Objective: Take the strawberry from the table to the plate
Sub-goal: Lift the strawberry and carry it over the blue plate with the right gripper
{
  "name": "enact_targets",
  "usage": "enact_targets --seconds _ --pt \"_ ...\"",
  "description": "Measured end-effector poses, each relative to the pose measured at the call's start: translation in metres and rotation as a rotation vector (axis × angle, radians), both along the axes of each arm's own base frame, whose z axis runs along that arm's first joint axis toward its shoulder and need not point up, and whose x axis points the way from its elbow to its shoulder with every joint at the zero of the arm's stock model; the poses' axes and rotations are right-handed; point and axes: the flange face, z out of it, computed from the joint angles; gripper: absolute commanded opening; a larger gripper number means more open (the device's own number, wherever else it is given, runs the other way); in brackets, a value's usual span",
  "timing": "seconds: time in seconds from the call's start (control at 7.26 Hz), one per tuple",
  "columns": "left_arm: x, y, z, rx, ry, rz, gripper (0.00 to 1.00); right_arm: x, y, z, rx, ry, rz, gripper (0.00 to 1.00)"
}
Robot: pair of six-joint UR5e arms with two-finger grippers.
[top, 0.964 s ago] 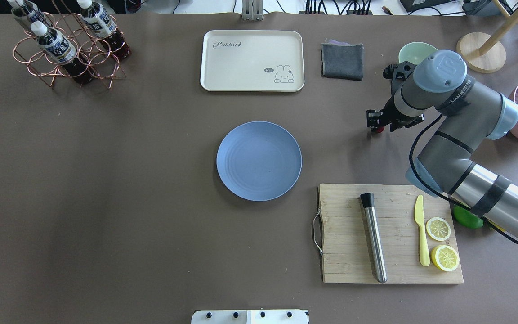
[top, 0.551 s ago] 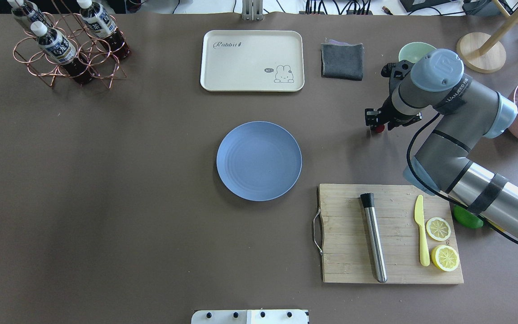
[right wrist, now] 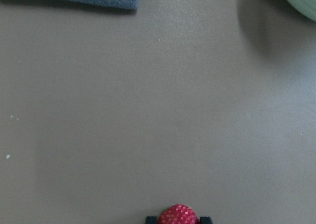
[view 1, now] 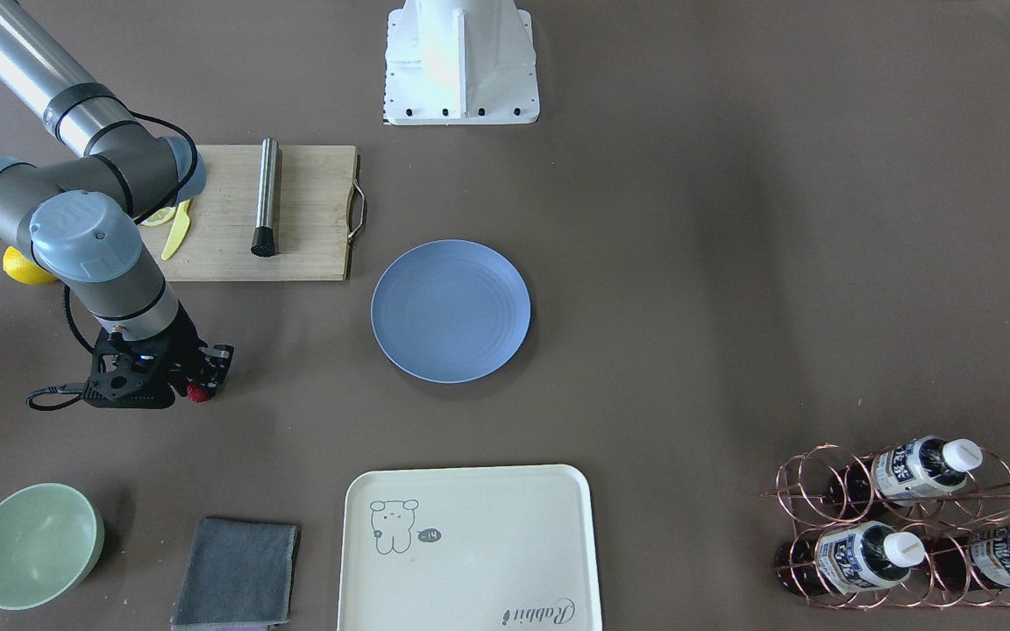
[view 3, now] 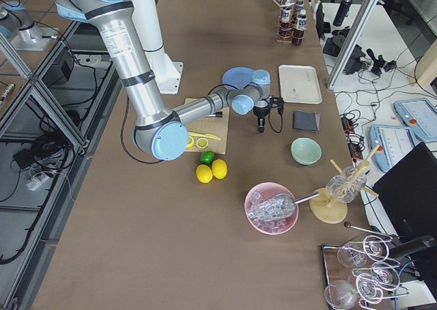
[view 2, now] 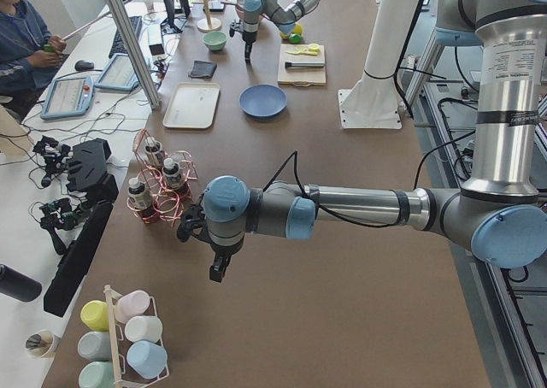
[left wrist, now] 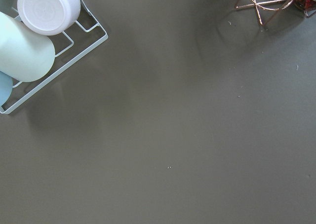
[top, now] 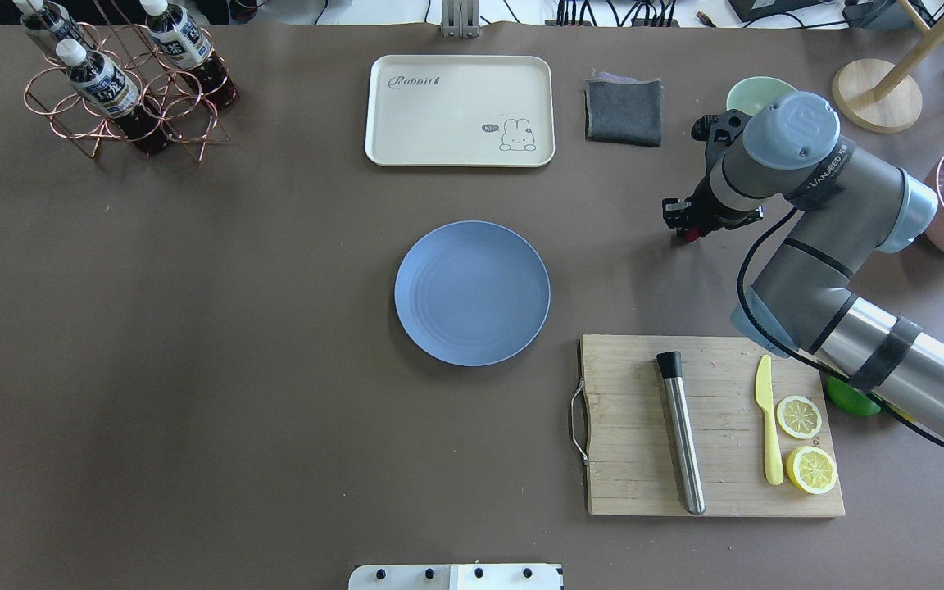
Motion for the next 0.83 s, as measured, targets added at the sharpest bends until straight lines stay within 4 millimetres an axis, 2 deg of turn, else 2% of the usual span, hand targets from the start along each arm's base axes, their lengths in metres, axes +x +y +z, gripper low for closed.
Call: enact_targets --seconds 0.14,0.55,0.69,0.83 --pt "0.0 0.0 0.0 0.0 0.0 0.0 0.98 -0.002 -0.001 -0.012 -0.003 -0.017 0.014 0.0" --pt "0.001 0.001 0.001 -0.004 0.002 0.001 0.98 -0.018 -0.009 -0.075 -0.07 -0.109 0.127 0.0" --pt "0.001 0.002 0.002 -0.008 0.003 0.0 0.98 -0.035 -0.007 -0.104 -0.123 -0.137 0.179 0.0" --pt "0.001 0.002 0.002 -0.009 0.003 -0.001 0.98 -0.062 0.002 -0.141 -0.176 -0.155 0.231 0.0"
